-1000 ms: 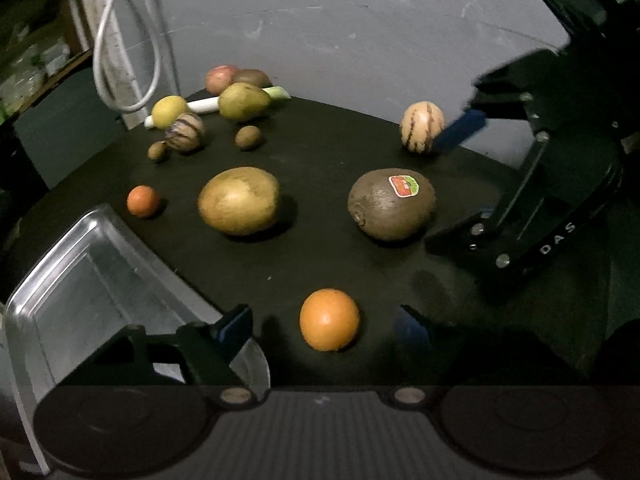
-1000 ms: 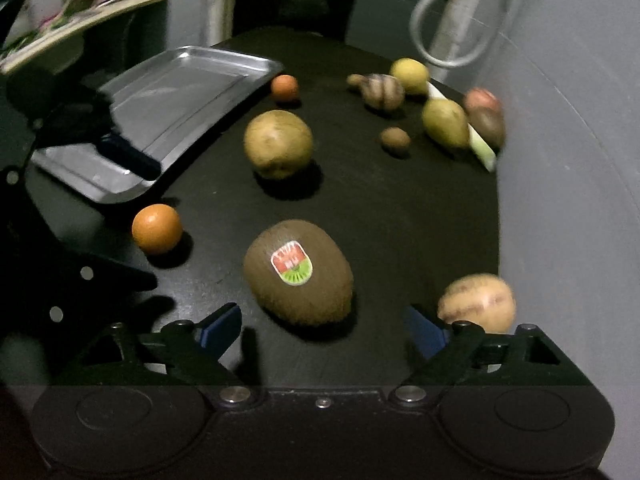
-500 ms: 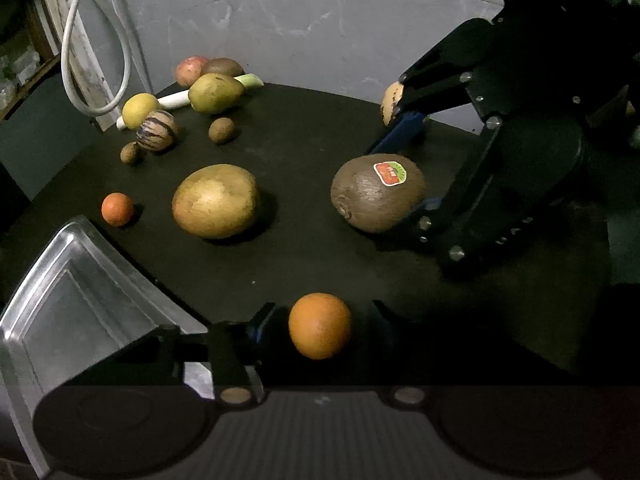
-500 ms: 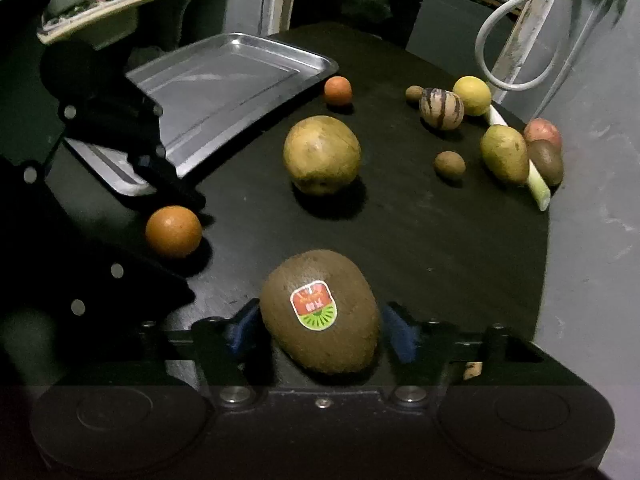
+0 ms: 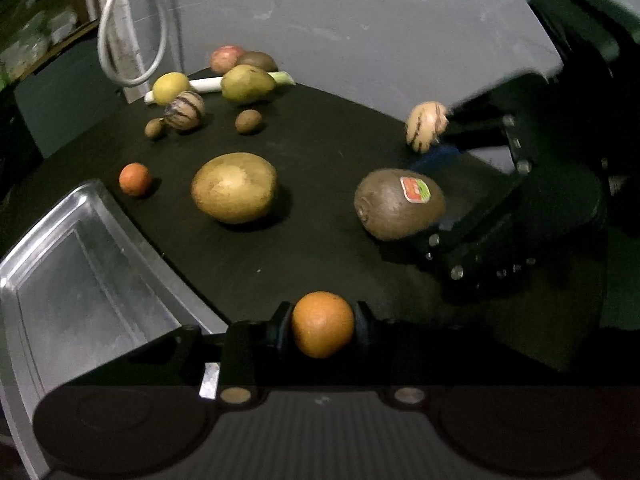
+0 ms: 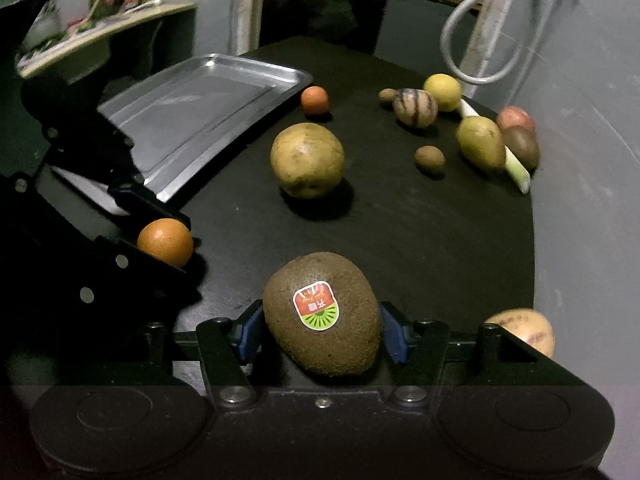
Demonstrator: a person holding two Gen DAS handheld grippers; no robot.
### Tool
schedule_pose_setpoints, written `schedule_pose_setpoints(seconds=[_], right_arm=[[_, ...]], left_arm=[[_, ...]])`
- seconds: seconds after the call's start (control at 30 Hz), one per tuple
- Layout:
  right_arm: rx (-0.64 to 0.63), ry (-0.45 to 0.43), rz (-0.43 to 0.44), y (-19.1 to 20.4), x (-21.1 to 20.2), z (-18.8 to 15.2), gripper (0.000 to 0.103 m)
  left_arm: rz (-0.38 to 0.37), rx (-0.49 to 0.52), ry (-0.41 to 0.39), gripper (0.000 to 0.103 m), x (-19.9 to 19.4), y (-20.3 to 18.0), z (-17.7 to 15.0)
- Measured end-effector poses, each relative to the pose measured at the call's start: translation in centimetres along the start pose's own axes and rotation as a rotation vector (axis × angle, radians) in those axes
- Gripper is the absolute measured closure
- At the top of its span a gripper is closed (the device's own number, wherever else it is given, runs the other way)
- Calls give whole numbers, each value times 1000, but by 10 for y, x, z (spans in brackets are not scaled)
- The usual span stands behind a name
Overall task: Organize fruits
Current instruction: 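Grasp the orange with the left tool while the right tool grasps the stickered kiwi, then carry the orange and kiwi over the tray and release both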
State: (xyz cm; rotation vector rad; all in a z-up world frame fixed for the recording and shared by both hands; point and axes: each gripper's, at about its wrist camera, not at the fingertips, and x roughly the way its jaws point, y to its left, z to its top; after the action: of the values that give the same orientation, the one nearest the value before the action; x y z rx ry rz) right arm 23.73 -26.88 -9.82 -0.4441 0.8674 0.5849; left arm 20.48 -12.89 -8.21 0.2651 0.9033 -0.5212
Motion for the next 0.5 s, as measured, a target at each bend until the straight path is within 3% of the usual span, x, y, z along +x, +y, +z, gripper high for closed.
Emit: schedule_pose_setpoints(seconds=[0.27, 0.5], right_arm=[[173, -84, -53, 5, -19, -1, 42], [276, -151, -58, 17, -21, 36, 42]], left_arm=[[-21, -238, -72, 68, -27, 31, 2], [52, -422, -128, 68, -53, 95, -3]])
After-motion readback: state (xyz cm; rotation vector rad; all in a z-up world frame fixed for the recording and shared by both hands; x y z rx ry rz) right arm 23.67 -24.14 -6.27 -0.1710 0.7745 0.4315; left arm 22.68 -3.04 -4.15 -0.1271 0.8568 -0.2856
